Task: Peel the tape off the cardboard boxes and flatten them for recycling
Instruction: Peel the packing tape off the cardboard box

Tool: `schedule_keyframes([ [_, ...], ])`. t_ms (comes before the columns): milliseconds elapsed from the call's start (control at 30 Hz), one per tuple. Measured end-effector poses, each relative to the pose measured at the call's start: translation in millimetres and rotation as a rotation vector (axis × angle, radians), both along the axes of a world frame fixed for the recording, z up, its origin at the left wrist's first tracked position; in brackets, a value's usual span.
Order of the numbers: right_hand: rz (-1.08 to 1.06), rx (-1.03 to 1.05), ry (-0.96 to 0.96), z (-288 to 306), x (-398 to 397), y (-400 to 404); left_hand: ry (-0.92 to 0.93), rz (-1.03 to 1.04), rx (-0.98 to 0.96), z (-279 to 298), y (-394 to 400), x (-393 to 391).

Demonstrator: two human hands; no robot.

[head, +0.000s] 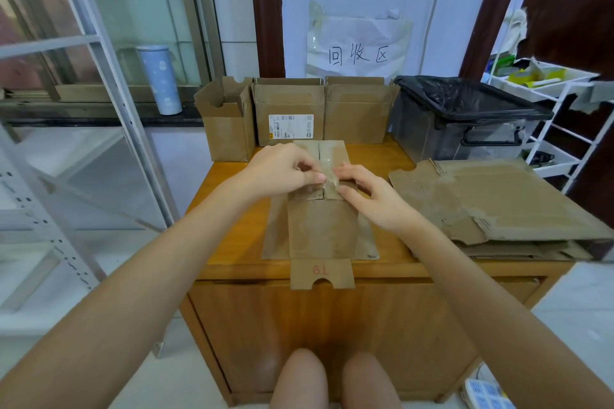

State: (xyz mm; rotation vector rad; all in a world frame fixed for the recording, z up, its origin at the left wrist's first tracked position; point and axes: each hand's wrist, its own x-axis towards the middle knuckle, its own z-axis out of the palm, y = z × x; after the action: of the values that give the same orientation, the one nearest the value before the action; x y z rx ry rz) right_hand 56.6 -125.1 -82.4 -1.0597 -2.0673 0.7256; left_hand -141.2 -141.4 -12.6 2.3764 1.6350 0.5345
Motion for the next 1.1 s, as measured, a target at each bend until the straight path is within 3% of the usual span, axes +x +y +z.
schedule_keyframes([
  [267, 0.046, -0.01, 0.011, 1.5, 0.8, -0.6, -0.119, -0.045, -0.139, 4.5, 14.4, -5.2],
  [400, 0.065, -0.032, -0.038, 11.7, 1.7, -0.4, -0.38, 0.032, -0.217, 13.7, 23.5, -6.9],
  [567, 0.052, -0.081, -0.078, 18.8, -7.5, -0.6, -0.338, 0.161, -0.292, 22.5, 32.0, 1.5],
  [667, 0.002, -0.066, -0.121, 27.0, -15.4, 4.1, -0.316, 0.217, -0.216, 25.6, 28.6, 11.6],
  [800, -0.131, -0.161, 0.063, 42.4, -26.7, 11.4, -0.327, 0.294, -0.156, 16.8, 27.9, 14.6],
  [1000, -0.131, -0.015, -0.036, 48.0, -39.7, 28.0, -0.413, 0.306, -0.105, -0.1, 33.1, 16.4],
  [1100, -0.138, 0.052, 0.039, 42.9, -40.2, 30.7, -0.604, 0.288, -0.216, -3.0, 32.0, 14.3],
])
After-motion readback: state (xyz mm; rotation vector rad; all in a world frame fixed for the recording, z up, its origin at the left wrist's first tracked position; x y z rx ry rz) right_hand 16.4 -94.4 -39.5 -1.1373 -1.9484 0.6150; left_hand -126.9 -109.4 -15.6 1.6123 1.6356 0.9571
